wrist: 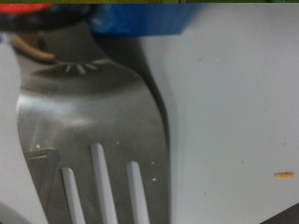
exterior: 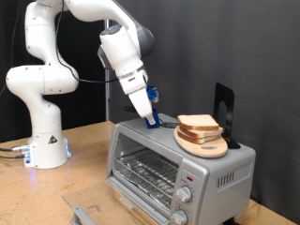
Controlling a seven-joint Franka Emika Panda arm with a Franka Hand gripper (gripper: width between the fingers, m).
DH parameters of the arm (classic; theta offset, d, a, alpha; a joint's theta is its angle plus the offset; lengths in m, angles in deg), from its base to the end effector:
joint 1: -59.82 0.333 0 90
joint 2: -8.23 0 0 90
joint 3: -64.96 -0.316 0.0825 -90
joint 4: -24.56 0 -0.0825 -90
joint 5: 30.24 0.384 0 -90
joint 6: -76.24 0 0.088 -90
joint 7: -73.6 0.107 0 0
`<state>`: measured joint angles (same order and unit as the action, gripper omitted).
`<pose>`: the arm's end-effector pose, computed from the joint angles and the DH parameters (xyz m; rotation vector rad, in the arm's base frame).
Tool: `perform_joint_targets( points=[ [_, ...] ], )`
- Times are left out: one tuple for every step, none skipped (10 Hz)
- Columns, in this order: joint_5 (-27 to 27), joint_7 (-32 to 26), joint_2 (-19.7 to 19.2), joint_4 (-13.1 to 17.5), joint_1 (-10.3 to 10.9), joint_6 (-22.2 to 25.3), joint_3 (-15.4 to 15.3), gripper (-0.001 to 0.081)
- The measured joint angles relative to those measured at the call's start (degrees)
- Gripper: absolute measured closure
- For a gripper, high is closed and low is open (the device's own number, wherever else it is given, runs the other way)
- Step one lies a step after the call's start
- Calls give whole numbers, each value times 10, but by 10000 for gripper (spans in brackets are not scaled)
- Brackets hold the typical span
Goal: Make a piece of toast with the oven
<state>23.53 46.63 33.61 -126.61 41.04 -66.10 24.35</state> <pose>0.3932 0.1447 0.3760 -2.7599 -0.2001 -0.4066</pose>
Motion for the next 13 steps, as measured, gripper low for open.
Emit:
perform_joint_targets(
  points=[
    [0, 0, 0, 0, 0, 0, 0, 334],
    [0, 0, 0, 0, 0, 1, 0, 445],
    [-1, 3, 0, 0, 0, 2, 0, 445],
    [-2, 7, 0, 0, -1, 2, 0, 445],
    [-3, 14, 0, 0, -2, 2, 0, 445],
    [-3, 19, 0, 1, -3, 3, 0, 445],
    [-1, 21, 0, 1, -3, 3, 1, 445],
    [10, 16, 1, 2, -2, 4, 6, 445],
    [25, 5, 4, 3, 0, 14, 16, 445],
    [32, -7, 11, 6, 2, 36, 30, 444],
    [33, -13, 22, 10, 3, 63, 45, 444],
    [33, -17, 36, 13, 3, 86, 58, 444],
    [33, -19, 49, 15, 4, 106, 69, 444]
  ],
)
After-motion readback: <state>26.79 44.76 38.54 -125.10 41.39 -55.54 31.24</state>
